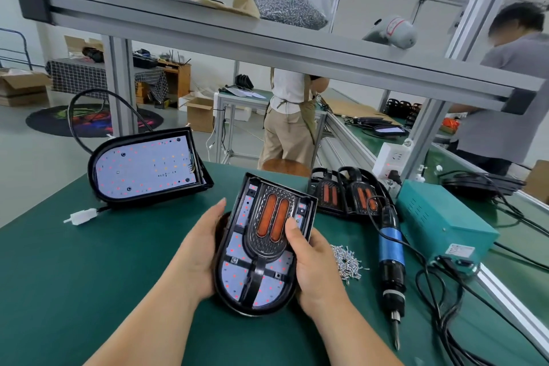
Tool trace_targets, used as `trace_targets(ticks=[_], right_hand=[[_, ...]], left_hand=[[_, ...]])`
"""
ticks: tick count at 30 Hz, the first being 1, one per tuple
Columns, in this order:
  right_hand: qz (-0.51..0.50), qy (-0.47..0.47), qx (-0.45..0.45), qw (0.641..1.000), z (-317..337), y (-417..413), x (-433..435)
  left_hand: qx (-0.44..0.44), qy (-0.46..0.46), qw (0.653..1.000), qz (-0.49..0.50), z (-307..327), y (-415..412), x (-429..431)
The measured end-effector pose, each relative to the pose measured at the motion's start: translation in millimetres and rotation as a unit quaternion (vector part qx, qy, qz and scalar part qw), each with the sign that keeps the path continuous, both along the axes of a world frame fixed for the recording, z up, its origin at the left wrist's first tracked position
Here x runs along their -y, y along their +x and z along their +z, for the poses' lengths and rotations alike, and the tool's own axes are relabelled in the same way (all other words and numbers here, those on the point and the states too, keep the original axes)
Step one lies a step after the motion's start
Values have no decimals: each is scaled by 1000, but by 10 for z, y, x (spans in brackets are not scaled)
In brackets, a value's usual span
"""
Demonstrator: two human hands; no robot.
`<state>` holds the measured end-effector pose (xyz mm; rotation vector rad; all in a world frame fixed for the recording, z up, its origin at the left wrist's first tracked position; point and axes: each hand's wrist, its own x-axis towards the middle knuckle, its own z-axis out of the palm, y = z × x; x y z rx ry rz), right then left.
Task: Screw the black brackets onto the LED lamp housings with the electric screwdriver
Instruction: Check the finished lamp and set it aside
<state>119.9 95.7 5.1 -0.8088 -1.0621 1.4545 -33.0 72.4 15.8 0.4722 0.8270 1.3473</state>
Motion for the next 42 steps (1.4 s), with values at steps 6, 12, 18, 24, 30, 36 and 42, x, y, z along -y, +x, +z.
trace_targets(ticks=[6, 12, 18, 24, 30, 36, 42], right_hand=[[-12, 25, 70, 997, -25, -19, -34], [-41, 155, 206, 965, 44, 26, 33], [-120, 157, 231, 953, 140, 139, 74], [68, -67, 331, 939, 149, 18, 174], [112, -187, 297, 930, 225, -22, 200], [34, -254, 115, 960, 137, -113, 157], [47, -239, -46, 969, 127, -60, 118]], left_hand=[[-28, 86, 996, -6, -59, -74, 55], [-14, 71, 994, 77, -70, -33, 47], [55, 40, 989, 134, -49, -171, 10], [83, 64, 983, 153, -93, -246, -30], [107, 98, 981, 128, -115, -225, -34], [102, 92, 986, 89, -49, -183, 30], [35, 108, 992, 46, -53, -104, 60]])
